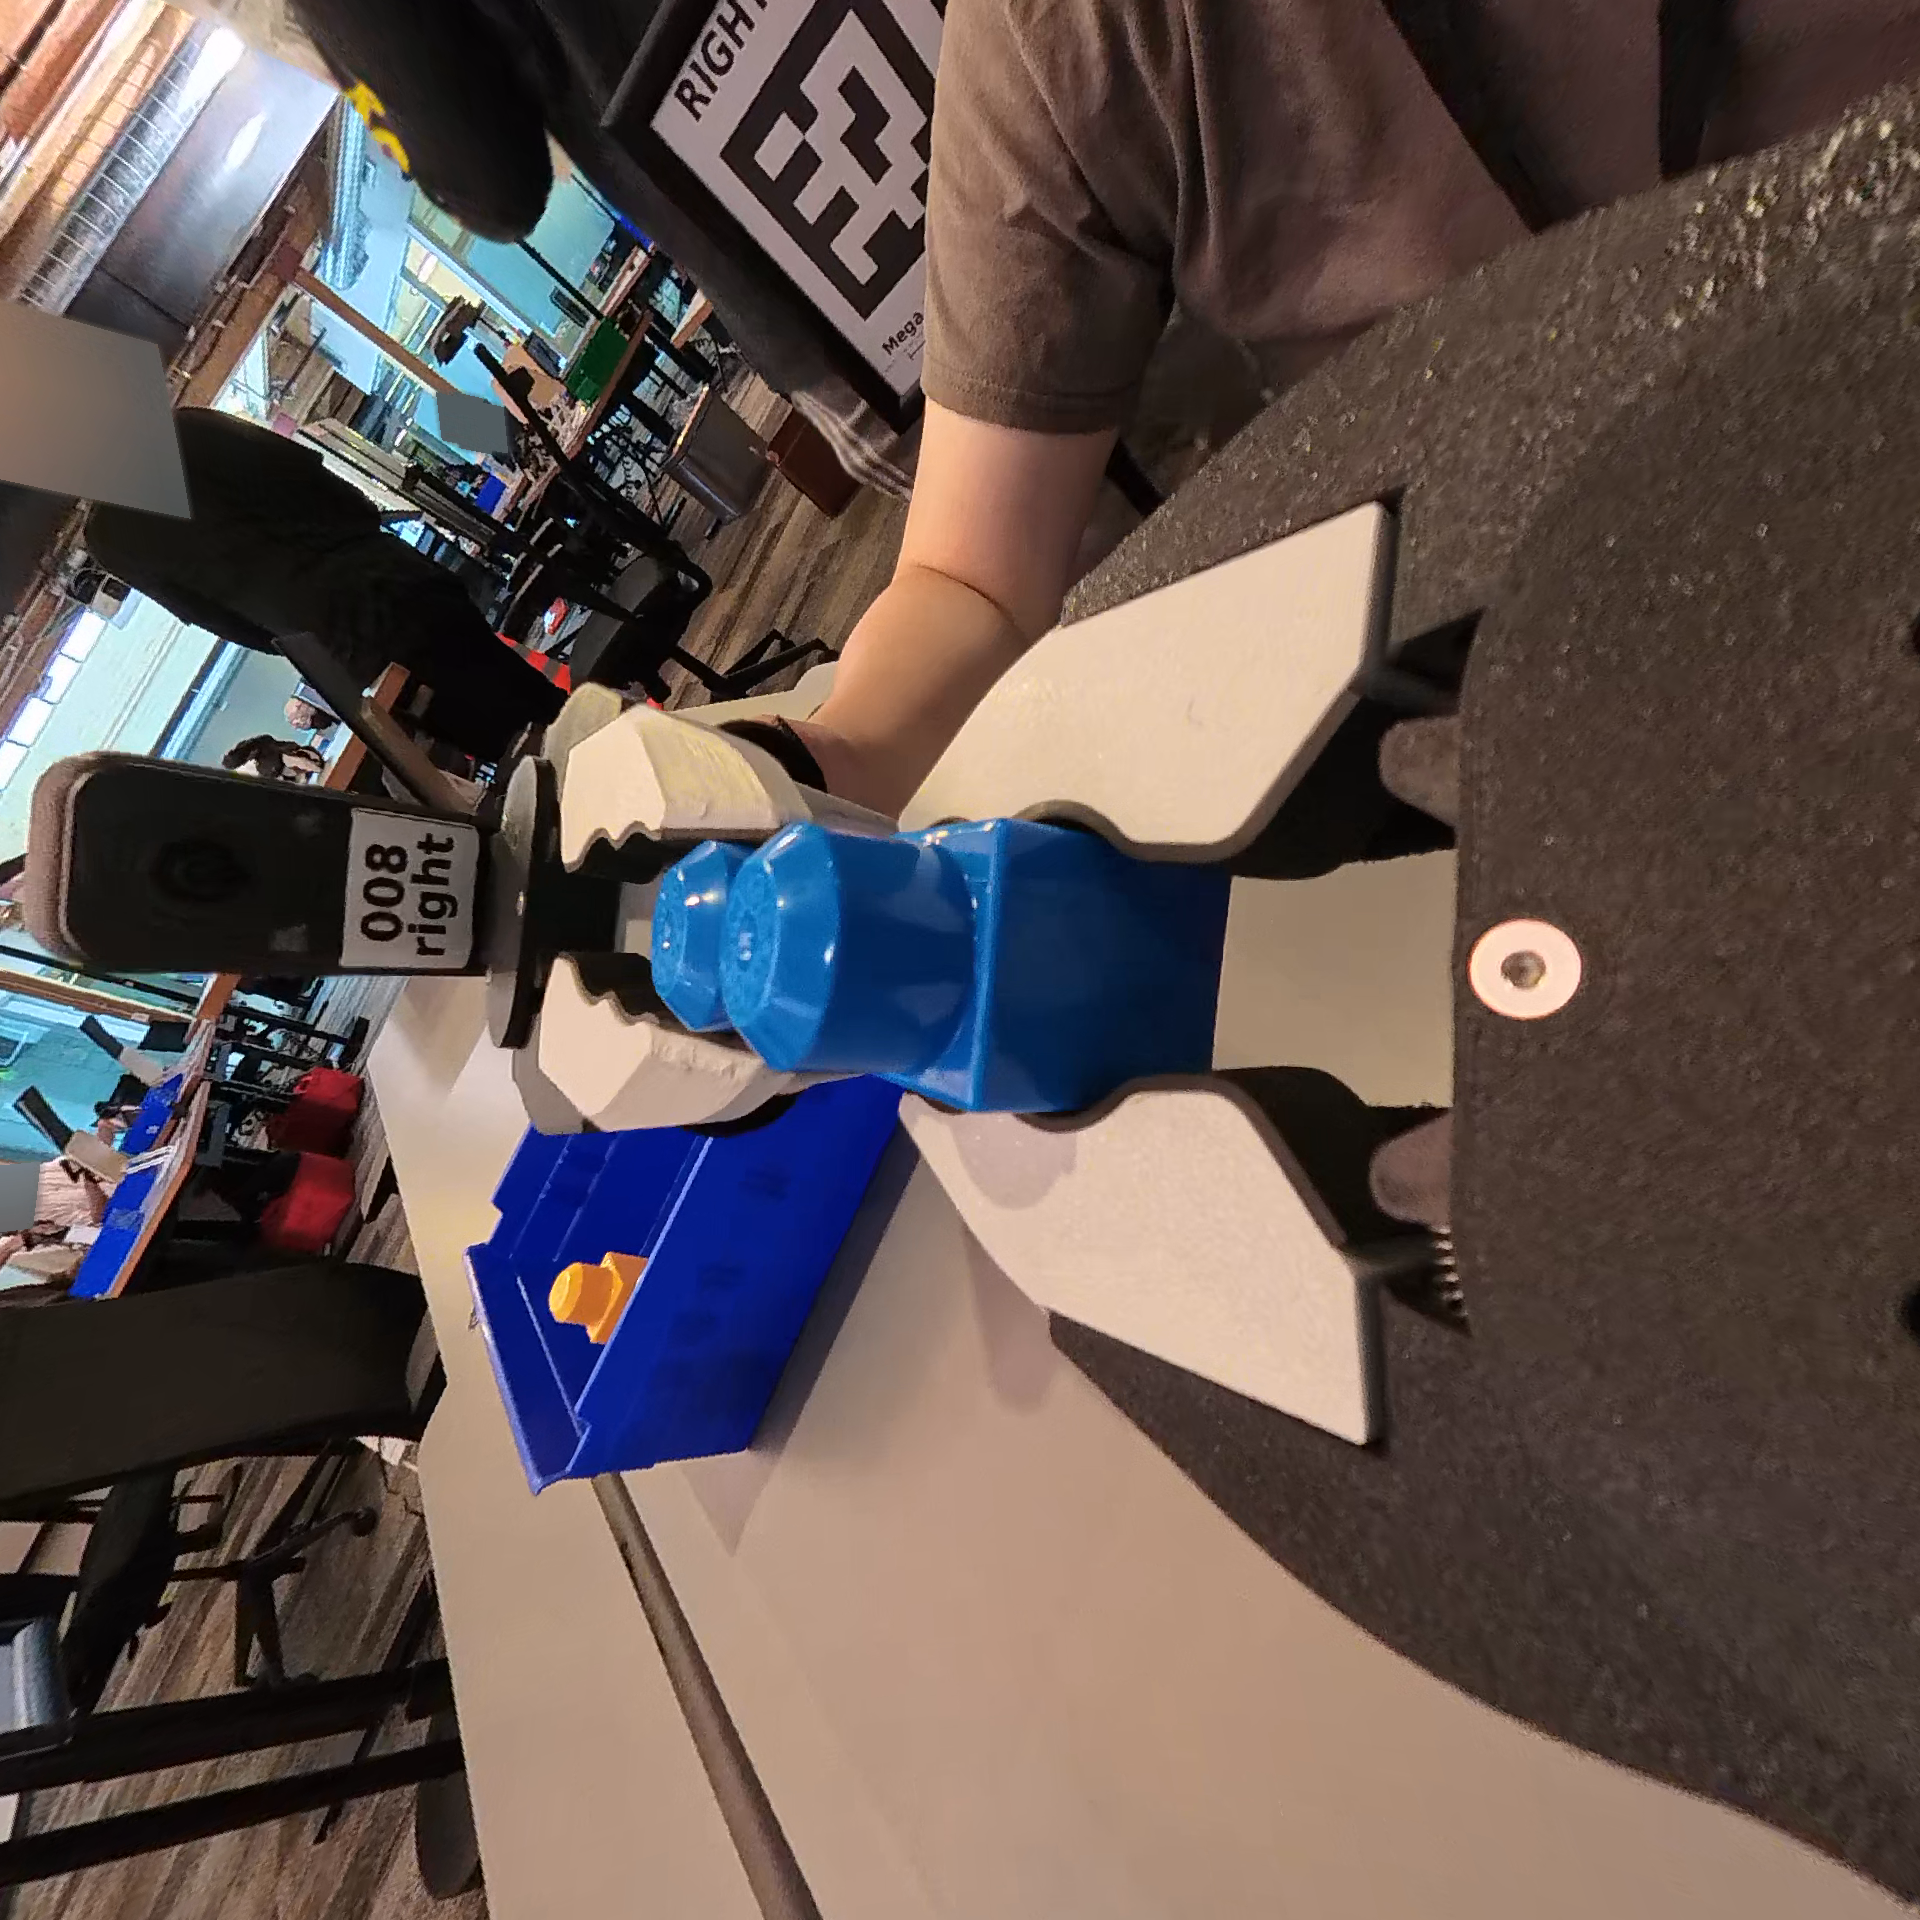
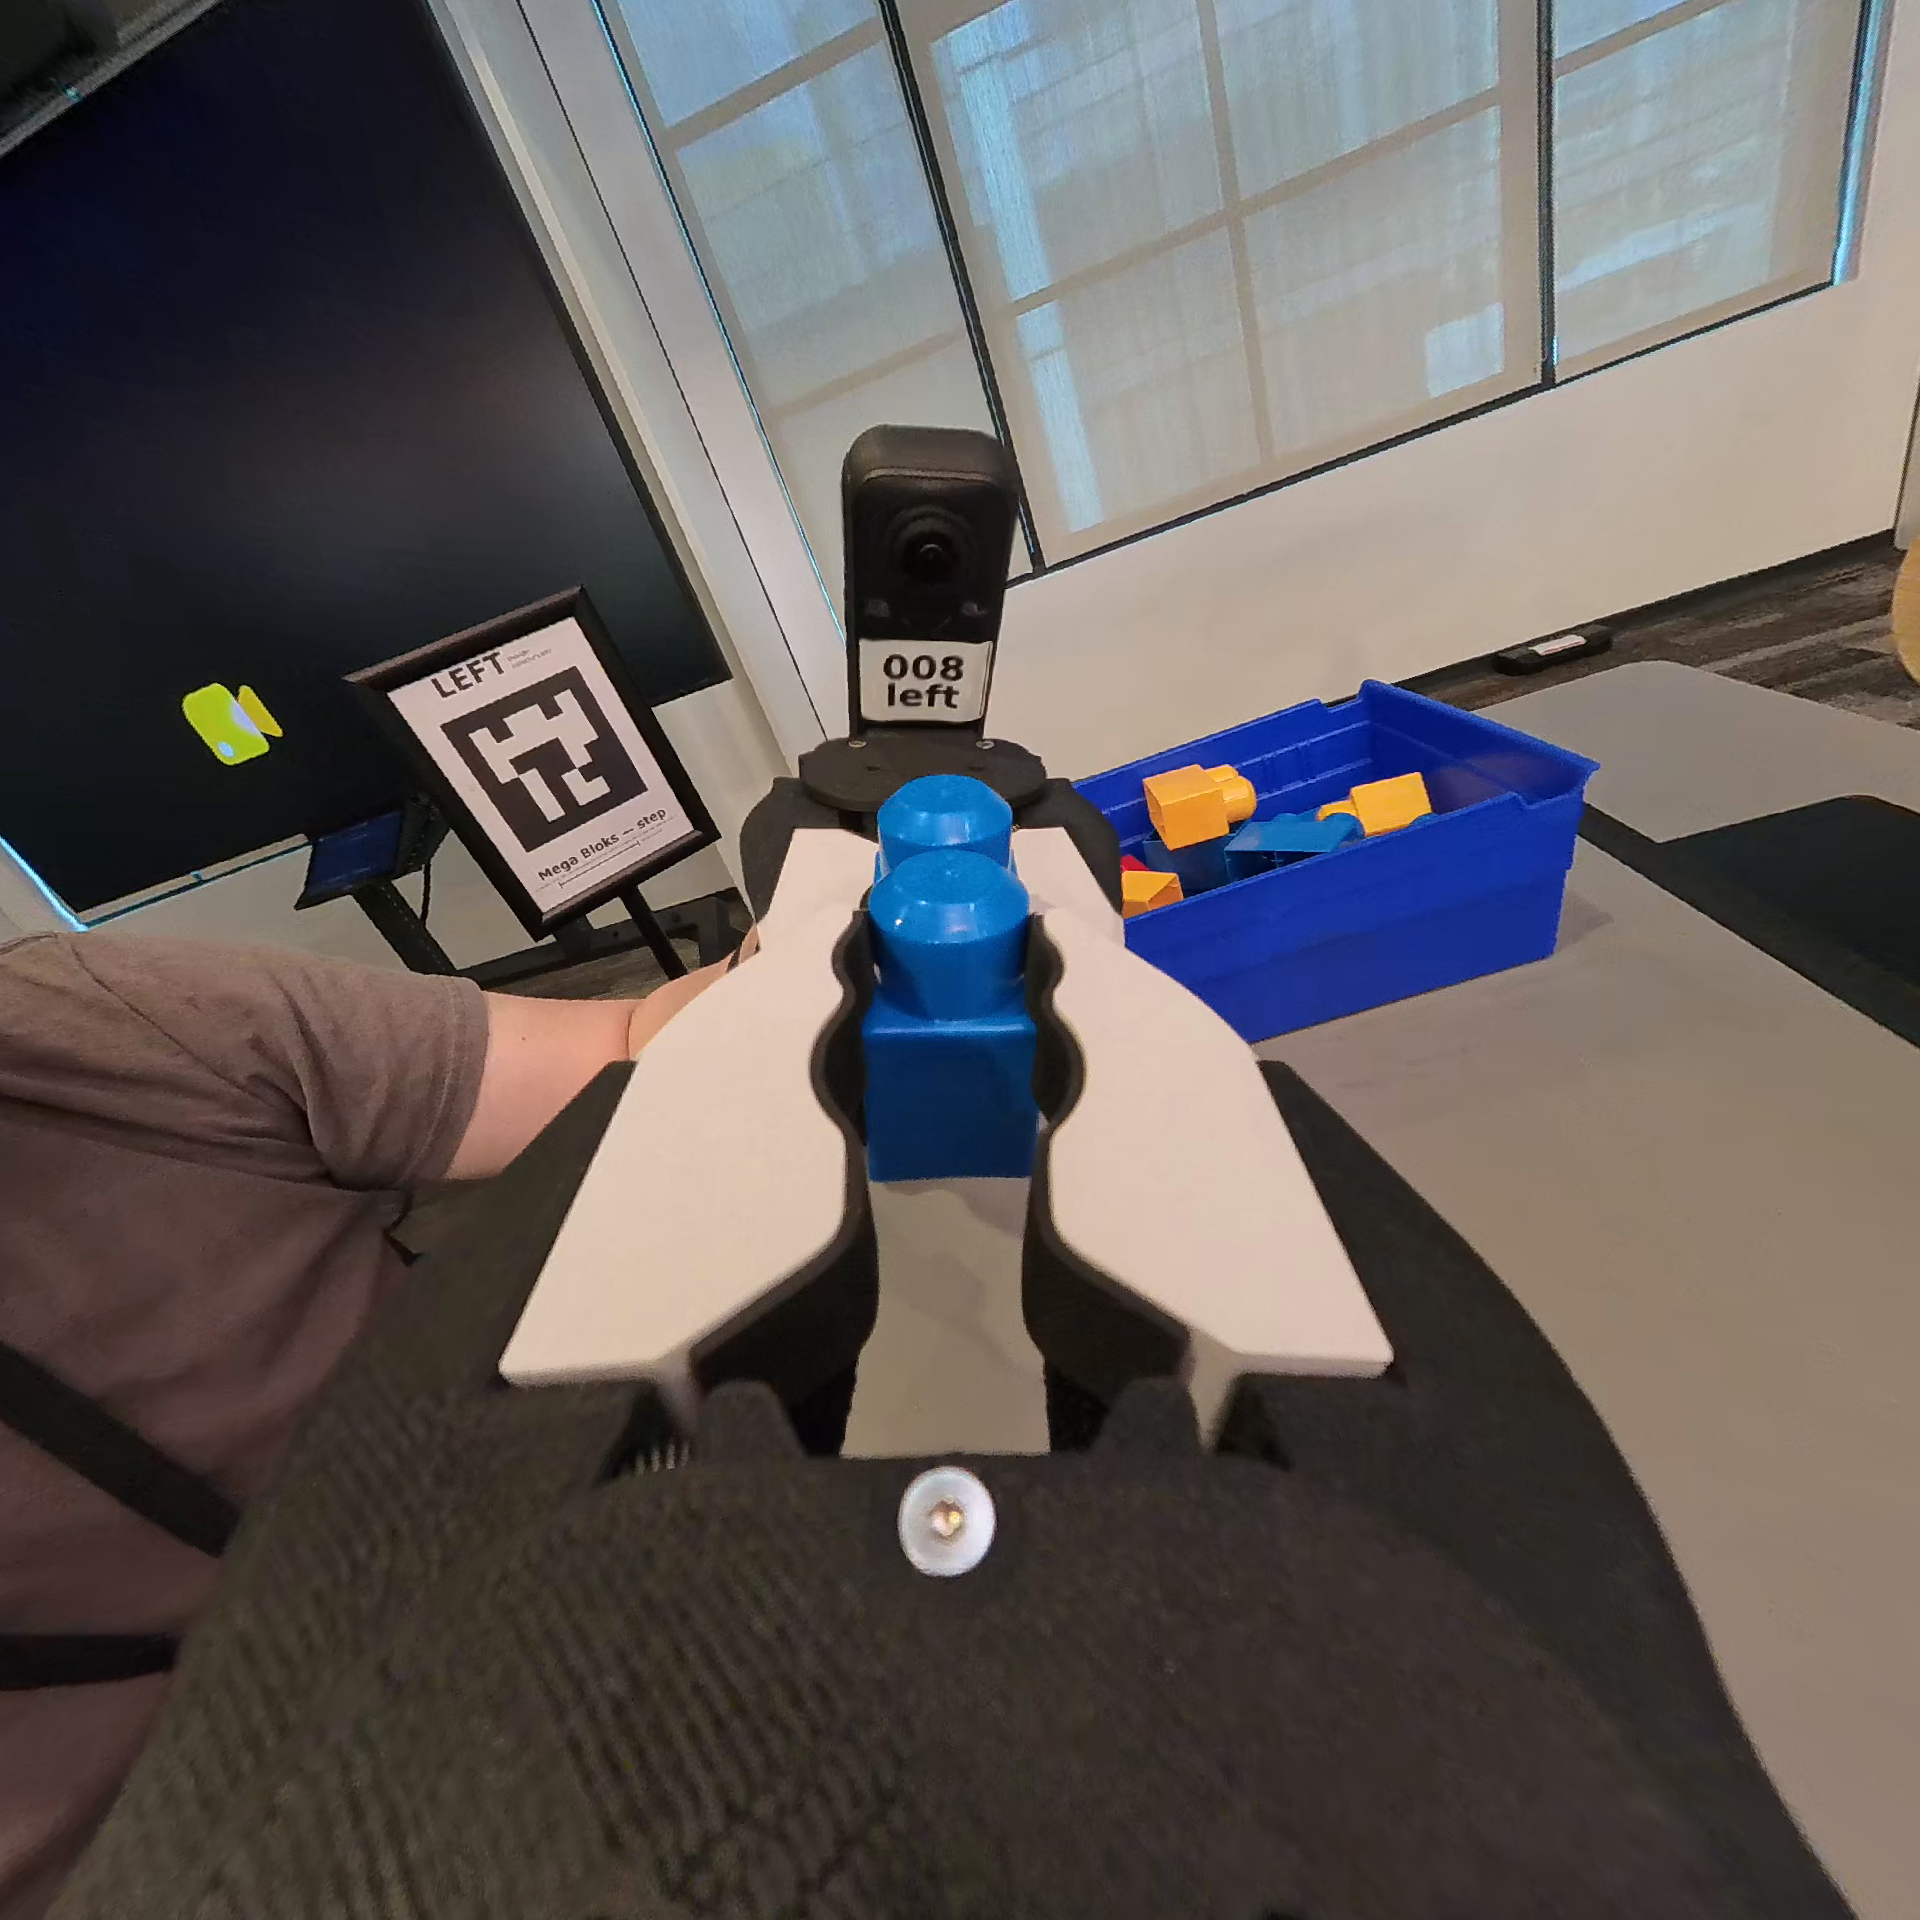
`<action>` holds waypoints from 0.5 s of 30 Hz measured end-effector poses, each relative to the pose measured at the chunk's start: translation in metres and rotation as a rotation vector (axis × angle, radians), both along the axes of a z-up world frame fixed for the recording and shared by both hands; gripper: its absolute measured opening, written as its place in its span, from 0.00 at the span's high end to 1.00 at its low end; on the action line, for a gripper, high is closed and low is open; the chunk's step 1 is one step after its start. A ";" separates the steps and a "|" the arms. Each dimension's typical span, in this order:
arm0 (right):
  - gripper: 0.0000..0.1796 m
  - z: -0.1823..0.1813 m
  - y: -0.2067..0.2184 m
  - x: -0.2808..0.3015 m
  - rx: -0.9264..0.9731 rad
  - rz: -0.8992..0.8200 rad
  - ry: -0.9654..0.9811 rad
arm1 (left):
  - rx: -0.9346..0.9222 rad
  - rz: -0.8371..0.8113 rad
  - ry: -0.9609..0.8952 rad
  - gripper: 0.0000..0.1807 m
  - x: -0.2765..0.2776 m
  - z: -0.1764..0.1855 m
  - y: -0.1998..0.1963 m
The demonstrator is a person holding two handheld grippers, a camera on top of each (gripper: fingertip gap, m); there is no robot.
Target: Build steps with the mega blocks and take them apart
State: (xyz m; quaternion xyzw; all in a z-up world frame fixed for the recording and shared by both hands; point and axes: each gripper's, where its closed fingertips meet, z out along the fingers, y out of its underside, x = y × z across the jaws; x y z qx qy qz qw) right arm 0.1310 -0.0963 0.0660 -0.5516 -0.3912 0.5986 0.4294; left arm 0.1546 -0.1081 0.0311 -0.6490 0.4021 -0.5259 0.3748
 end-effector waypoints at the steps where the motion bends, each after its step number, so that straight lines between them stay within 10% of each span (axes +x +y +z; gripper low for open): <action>1: 0.84 0.000 0.000 0.000 0.002 -0.001 -0.001 | -0.004 -0.005 0.004 0.77 0.000 -0.001 0.000; 15: 0.84 -0.002 0.002 -0.004 0.009 -0.053 0.002 | -0.045 -0.012 -0.017 0.76 0.001 -0.006 0.000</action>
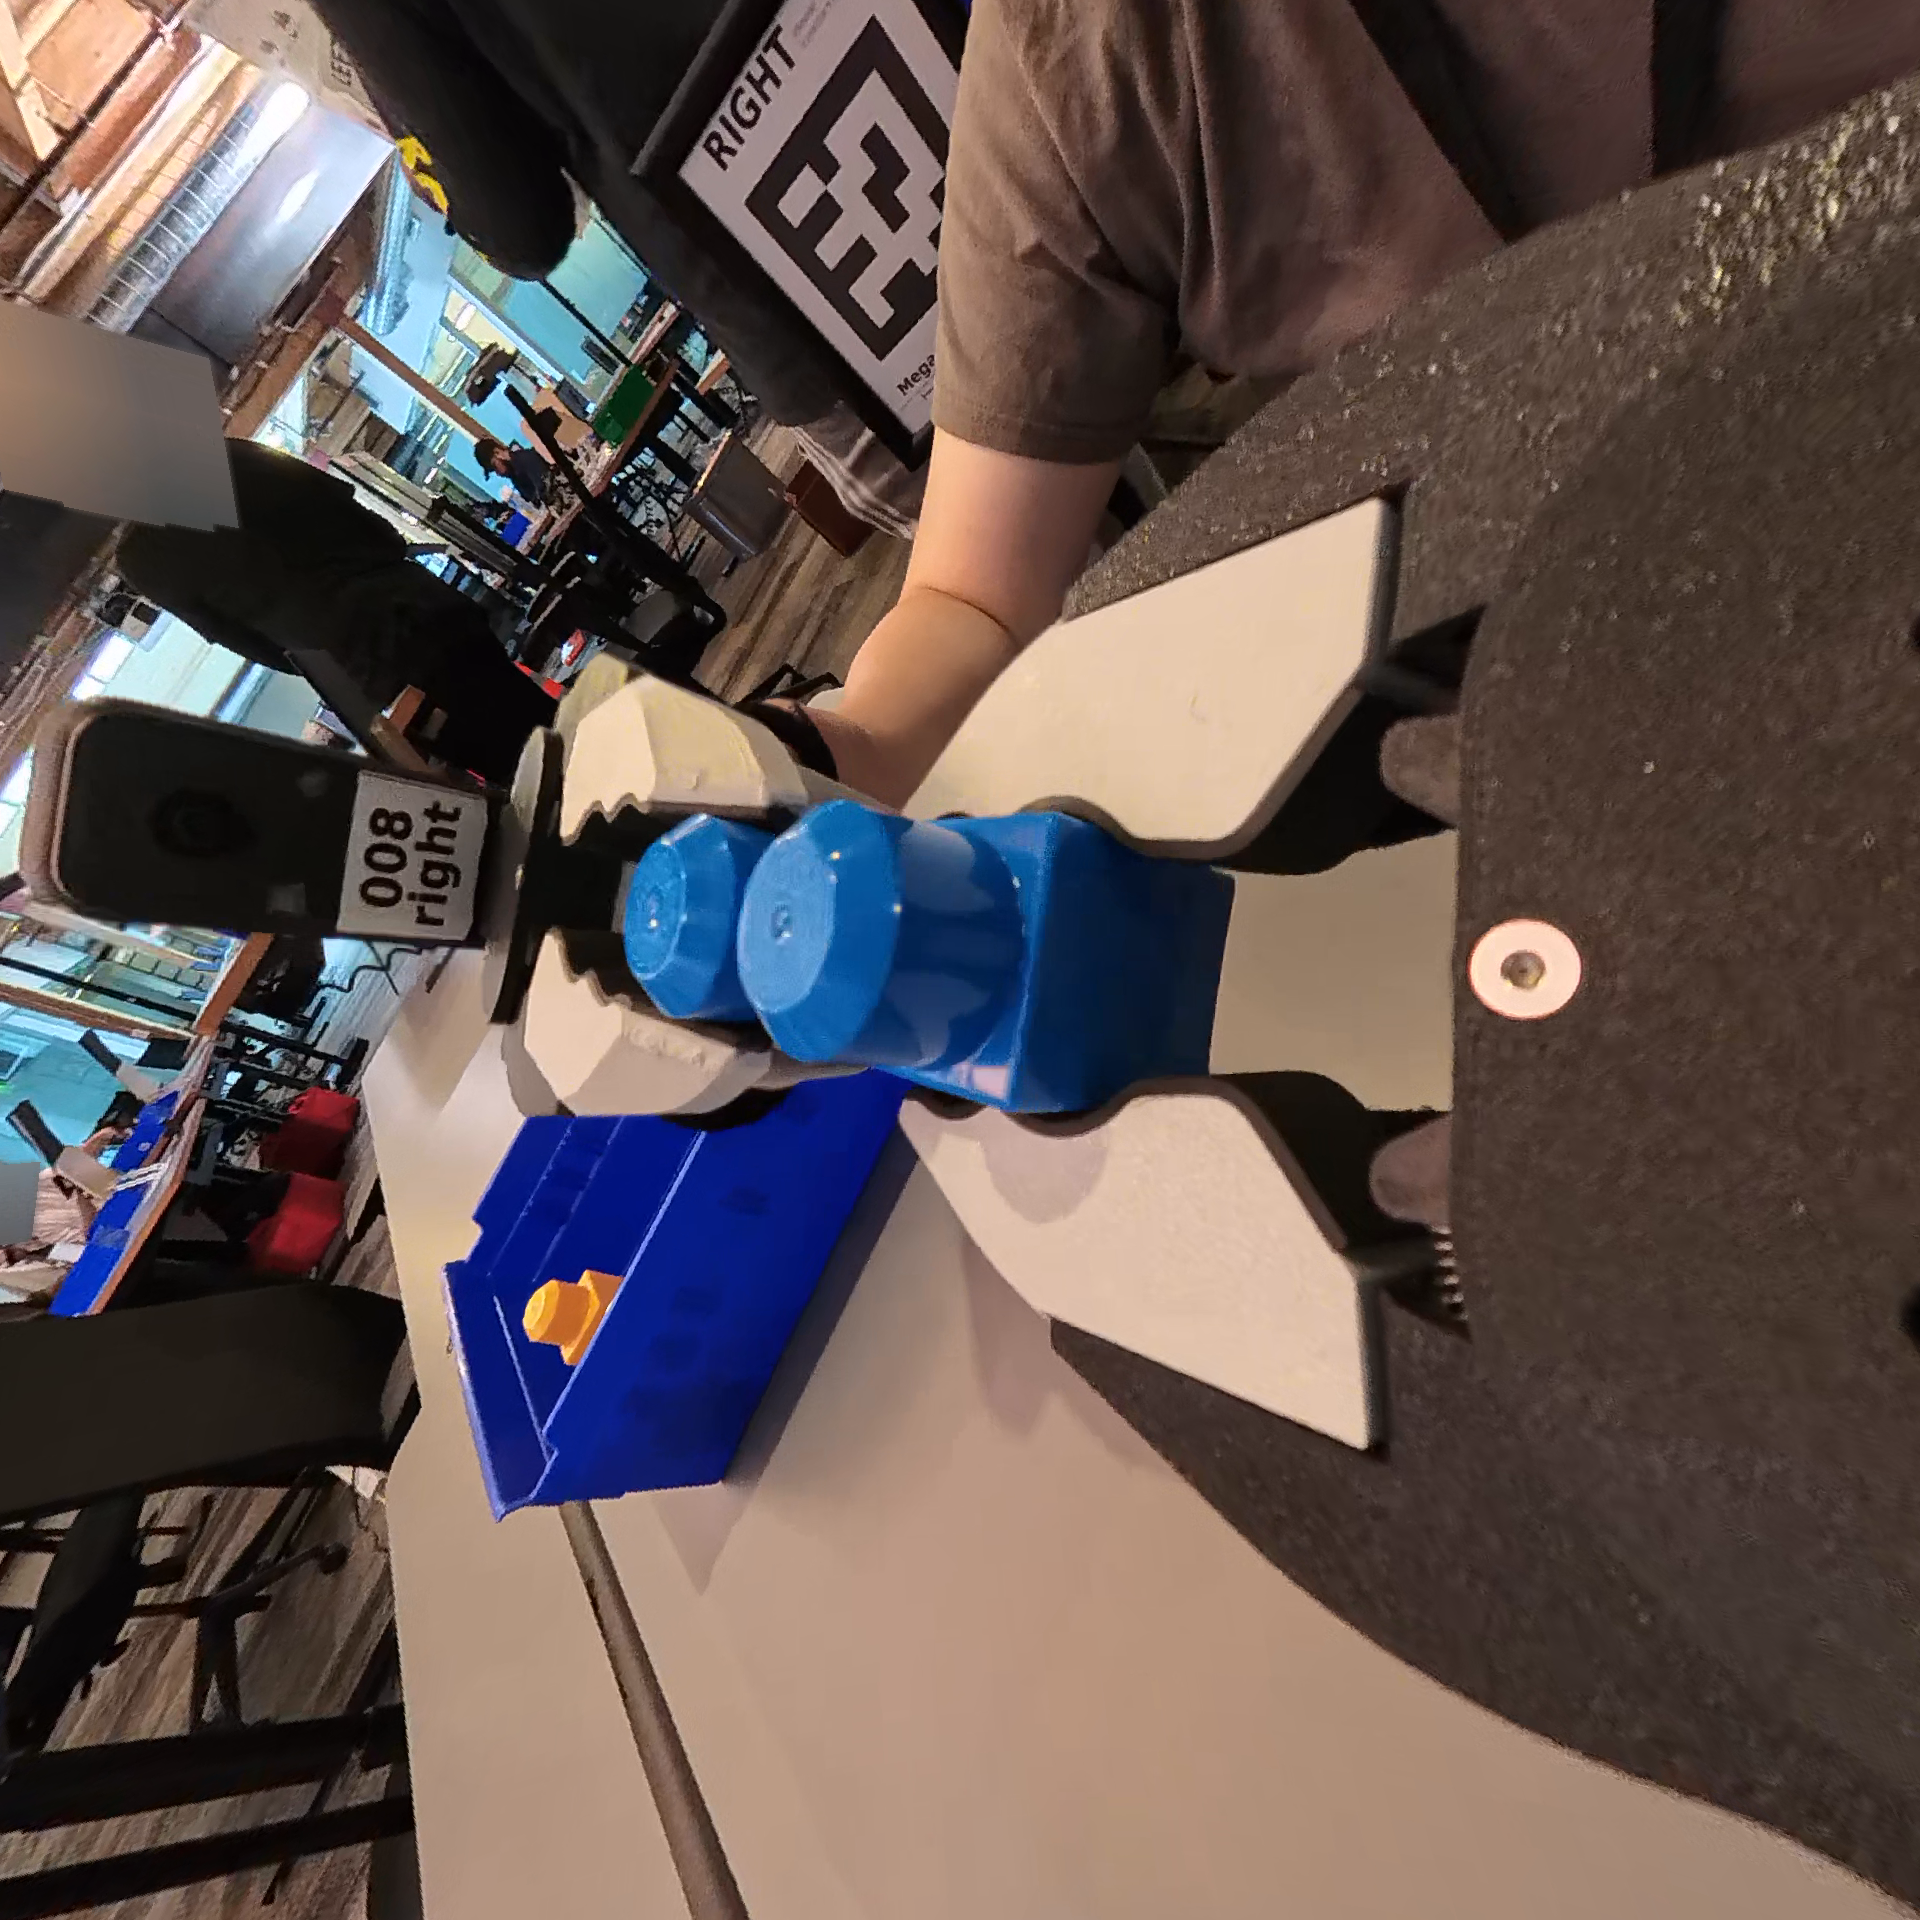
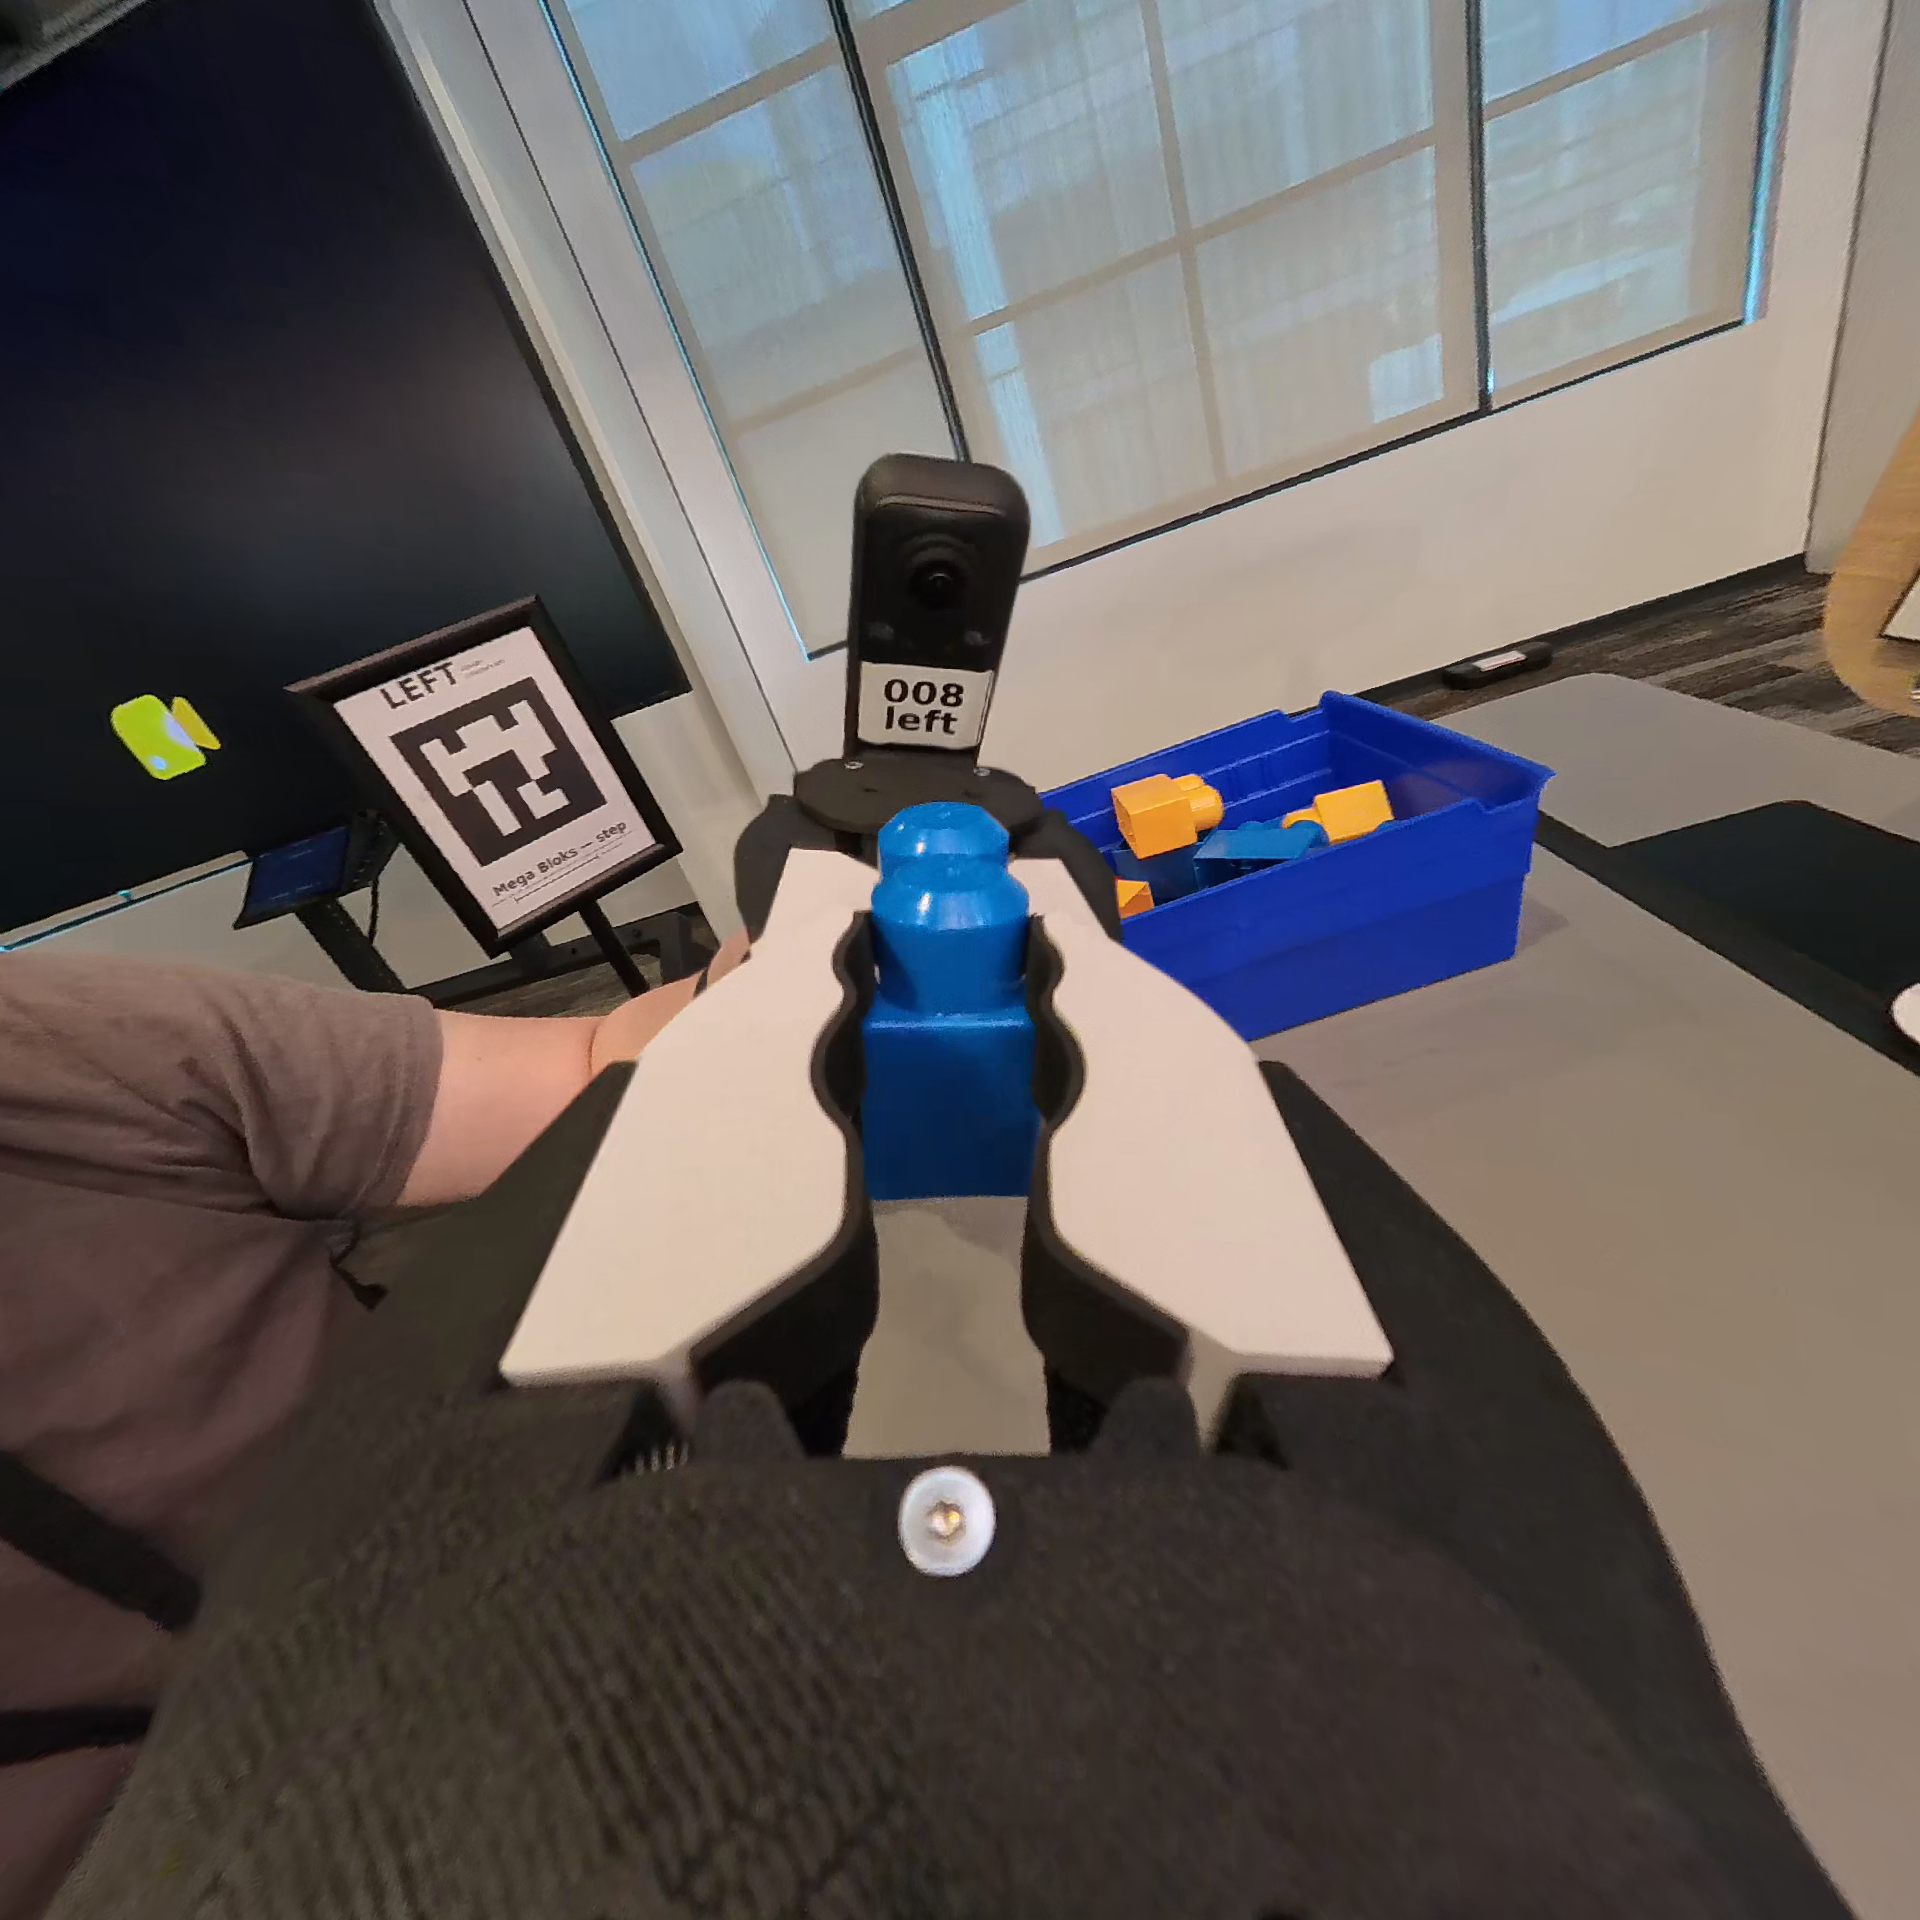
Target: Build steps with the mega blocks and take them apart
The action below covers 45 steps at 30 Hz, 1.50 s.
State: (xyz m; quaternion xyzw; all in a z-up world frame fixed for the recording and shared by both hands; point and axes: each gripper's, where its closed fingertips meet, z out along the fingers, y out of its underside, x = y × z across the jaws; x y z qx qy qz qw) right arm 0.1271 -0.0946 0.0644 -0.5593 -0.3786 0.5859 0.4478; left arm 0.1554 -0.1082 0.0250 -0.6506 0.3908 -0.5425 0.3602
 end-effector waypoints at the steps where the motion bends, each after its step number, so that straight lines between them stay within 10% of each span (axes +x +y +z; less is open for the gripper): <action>1: 0.84 0.000 0.000 0.000 -0.001 -0.010 0.003 | -0.005 0.010 -0.004 0.76 0.000 0.000 0.001; 38: 0.81 0.020 0.006 0.016 0.006 -0.040 0.079 | -0.015 0.055 -0.117 0.77 -0.006 0.013 0.010; 45: 0.77 -0.050 0.012 0.057 0.089 -0.010 -0.563 | 0.118 0.237 -0.062 0.77 -0.051 0.036 0.038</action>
